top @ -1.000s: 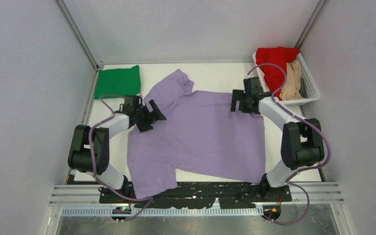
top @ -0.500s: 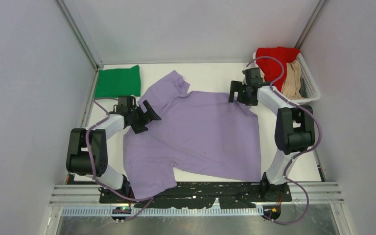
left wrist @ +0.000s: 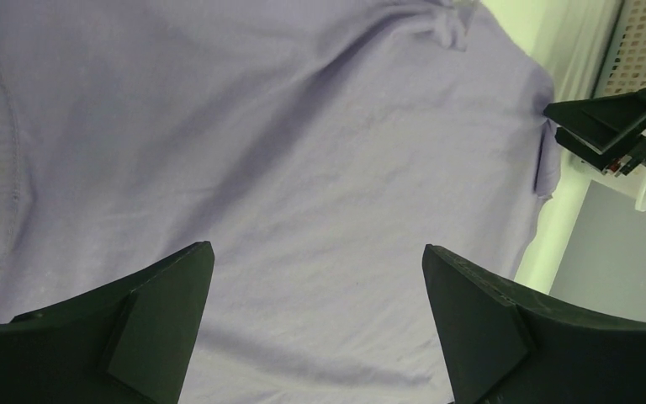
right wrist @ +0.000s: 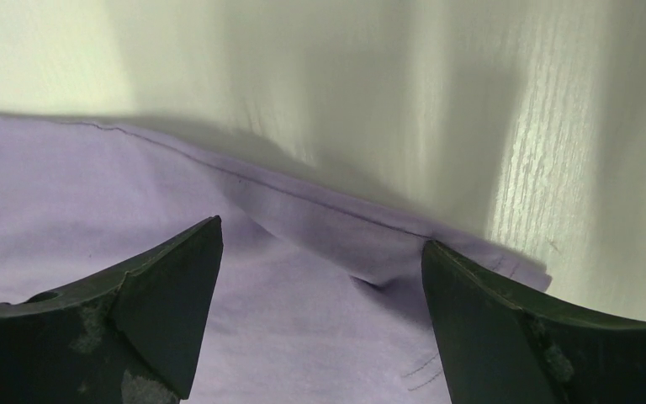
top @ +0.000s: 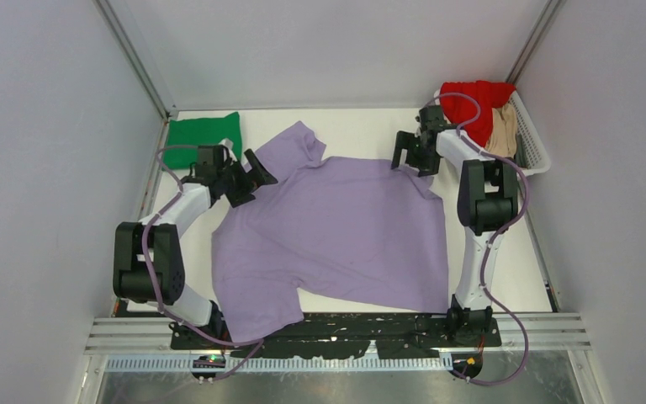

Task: Fold and stack the t-shirts
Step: Flatten out the tshirt

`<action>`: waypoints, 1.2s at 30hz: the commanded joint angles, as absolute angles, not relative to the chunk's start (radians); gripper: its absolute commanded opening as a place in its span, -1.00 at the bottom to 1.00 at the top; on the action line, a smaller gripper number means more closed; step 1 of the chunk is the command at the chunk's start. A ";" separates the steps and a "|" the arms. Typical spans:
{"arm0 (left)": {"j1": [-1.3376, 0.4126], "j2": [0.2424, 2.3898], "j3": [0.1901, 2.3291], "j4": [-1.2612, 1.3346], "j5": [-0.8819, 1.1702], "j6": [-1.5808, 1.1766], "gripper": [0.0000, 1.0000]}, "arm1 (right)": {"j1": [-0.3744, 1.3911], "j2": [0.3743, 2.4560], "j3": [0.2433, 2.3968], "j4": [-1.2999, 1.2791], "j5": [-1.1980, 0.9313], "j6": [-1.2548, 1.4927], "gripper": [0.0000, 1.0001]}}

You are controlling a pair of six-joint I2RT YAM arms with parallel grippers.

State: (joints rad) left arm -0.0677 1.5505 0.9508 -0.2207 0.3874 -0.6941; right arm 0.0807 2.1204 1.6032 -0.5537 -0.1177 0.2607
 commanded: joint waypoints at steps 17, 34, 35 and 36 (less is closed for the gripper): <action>-0.063 1.643 1.122 -0.206 0.404 -0.675 0.99 | 0.056 2.490 2.252 -0.914 -0.174 0.013 0.98; -0.291 1.668 1.236 -0.570 -0.010 -0.511 0.99 | 0.239 1.815 1.478 -0.628 0.109 0.179 0.90; -0.301 1.673 1.224 -0.556 0.022 -0.509 0.99 | 0.246 1.790 1.379 -0.593 0.099 0.198 0.91; -0.305 1.686 1.215 -0.540 0.055 -0.512 0.99 | 0.258 1.743 1.336 -0.574 0.087 0.229 0.90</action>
State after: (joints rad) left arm -0.2871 1.6489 1.2274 -0.4835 0.0757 -0.5568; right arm 0.2218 1.8866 1.5394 -0.6933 0.0692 0.1097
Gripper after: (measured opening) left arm 0.994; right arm 0.954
